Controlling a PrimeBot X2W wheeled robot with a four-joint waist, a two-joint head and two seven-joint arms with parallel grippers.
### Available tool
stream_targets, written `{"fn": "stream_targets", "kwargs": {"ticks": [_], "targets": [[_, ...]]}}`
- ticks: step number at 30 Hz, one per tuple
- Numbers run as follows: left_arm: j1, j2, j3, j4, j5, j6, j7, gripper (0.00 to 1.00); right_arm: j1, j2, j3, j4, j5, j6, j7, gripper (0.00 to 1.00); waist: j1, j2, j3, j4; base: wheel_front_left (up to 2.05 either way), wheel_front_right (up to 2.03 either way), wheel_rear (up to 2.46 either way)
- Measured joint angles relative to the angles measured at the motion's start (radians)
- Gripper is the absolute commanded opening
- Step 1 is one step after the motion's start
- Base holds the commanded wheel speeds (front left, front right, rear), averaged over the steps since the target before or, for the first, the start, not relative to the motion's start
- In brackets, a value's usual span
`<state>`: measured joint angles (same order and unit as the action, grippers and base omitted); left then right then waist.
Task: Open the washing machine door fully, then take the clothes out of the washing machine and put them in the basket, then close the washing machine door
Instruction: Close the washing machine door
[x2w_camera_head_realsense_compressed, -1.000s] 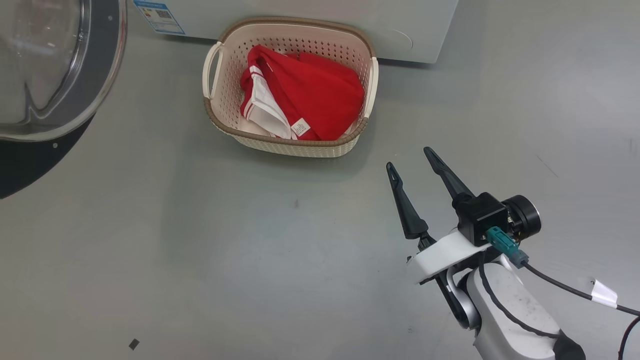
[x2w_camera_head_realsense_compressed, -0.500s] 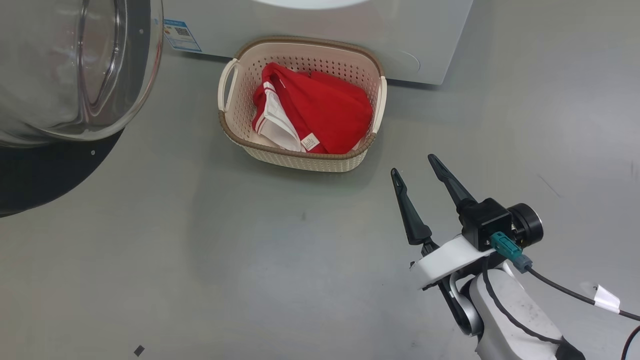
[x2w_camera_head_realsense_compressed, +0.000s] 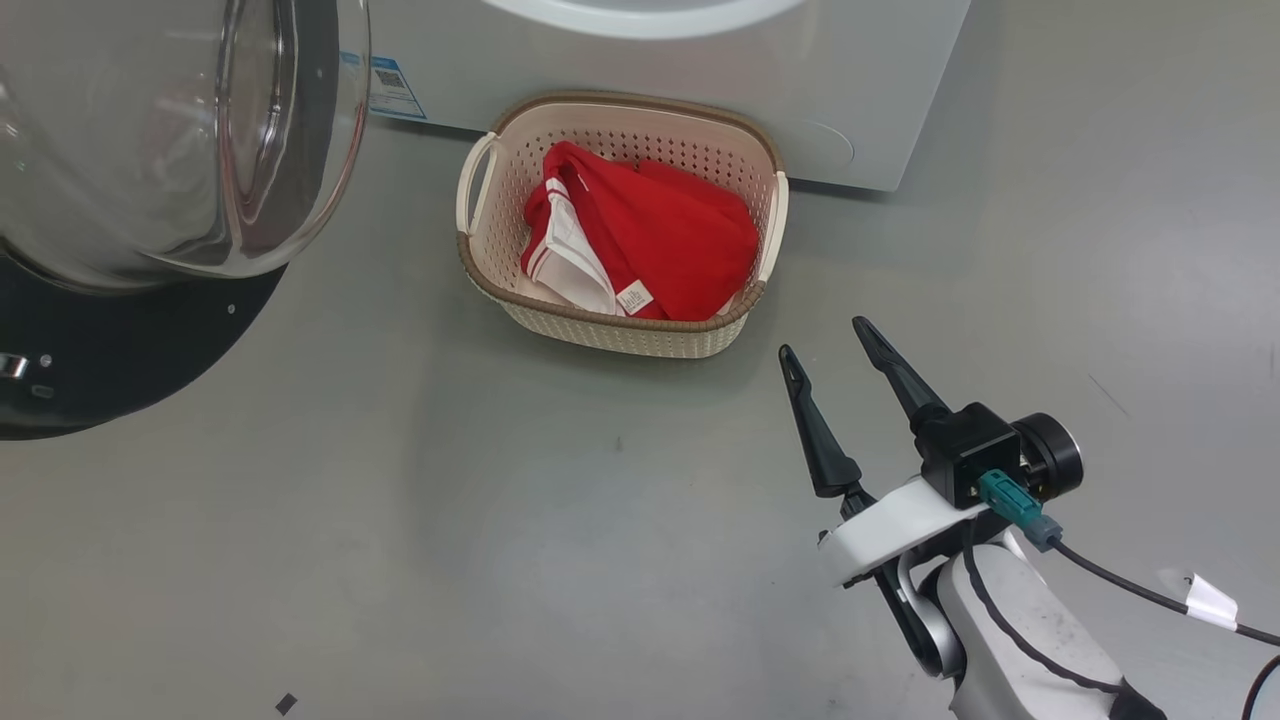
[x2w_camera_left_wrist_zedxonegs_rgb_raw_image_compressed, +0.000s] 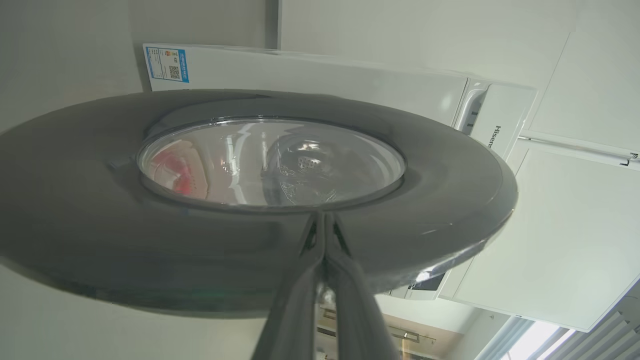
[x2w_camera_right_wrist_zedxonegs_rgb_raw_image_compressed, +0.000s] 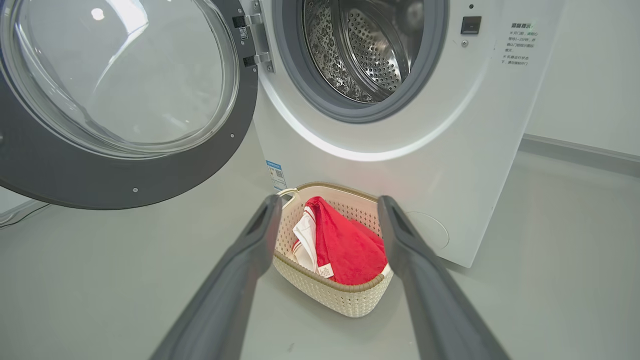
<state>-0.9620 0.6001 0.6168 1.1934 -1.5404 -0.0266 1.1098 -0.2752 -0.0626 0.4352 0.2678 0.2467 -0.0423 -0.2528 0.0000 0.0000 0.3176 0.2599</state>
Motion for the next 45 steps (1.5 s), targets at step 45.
{"fn": "stream_targets", "kwargs": {"ticks": [45], "targets": [[0.082,-0.284,-0.03,-0.032,-0.049,-0.077,0.156,0.0,0.031,0.001,0.008,-0.014,0.036,0.013,0.0,1.0,0.0,0.0,-0.05,-0.015,0.0,0.0,0.0]]}}
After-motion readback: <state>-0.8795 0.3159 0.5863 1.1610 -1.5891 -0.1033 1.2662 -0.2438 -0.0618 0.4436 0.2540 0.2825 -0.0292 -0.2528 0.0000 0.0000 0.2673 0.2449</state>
